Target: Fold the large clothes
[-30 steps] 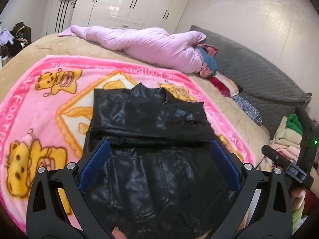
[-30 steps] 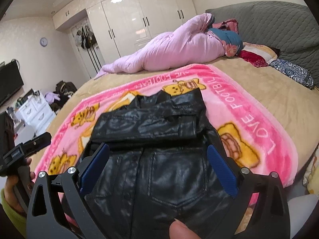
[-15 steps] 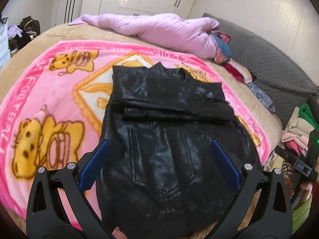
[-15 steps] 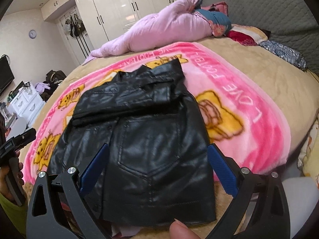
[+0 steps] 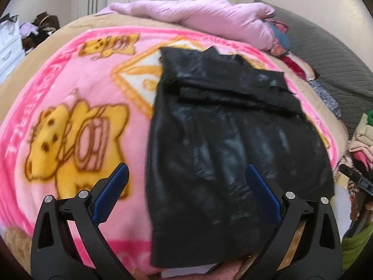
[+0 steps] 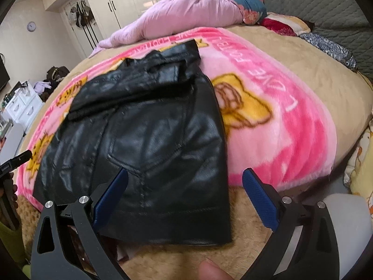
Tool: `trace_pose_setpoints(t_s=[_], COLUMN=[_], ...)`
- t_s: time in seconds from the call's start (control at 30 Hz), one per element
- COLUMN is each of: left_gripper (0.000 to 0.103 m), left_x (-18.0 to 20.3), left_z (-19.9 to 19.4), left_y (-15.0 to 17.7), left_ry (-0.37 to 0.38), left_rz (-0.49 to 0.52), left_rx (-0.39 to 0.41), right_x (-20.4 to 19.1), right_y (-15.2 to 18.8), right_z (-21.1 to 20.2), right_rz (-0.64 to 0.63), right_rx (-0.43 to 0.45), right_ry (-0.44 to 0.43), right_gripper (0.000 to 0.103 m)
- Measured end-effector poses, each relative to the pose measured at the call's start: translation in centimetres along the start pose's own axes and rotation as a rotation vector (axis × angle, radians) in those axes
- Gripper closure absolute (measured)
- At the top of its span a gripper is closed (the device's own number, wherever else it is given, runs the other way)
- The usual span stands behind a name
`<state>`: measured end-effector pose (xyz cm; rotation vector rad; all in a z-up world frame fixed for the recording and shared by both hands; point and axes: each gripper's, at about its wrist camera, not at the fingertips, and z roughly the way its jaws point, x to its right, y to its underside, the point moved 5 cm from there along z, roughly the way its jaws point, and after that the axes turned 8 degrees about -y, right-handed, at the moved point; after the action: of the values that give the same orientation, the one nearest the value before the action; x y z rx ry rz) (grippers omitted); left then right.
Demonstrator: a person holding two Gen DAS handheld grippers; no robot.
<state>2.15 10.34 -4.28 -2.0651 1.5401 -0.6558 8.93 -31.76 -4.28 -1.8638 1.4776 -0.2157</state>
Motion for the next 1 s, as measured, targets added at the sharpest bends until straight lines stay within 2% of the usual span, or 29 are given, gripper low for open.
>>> trace_pose_setpoints(t_s=[0.13, 0.33, 0.67, 1.0], left_gripper=[0.009, 0.009, 0.01, 0.011], left_x=[-1.5, -3.3, -2.4, -2.4], left_z=[0.2, 0.2, 1.3, 2.7], left_y=[1.4, 3.3, 5.2, 5.9], left_ry=[-0.037, -0.043, 0.099, 0.103], left_rz=[0.0, -0.026, -0.039, -0.038], left_rx=[-0.012, -0.036, -0.099, -0.116], right_x=[0.8, 1.3, 1.5, 2.2], right_y=[0.6, 1.0, 2.1, 3.0], right_z=[0.3, 1.0, 1.1, 2.5], right_rz=[0.011, 0.013, 0.001, -0.009], right_rx=[-0.013, -0.028, -0.044, -0.076], right_ry=[-0.001, -0.015, -0.039, -0.06], right_gripper=[0.005, 0.005, 0.005, 0.005])
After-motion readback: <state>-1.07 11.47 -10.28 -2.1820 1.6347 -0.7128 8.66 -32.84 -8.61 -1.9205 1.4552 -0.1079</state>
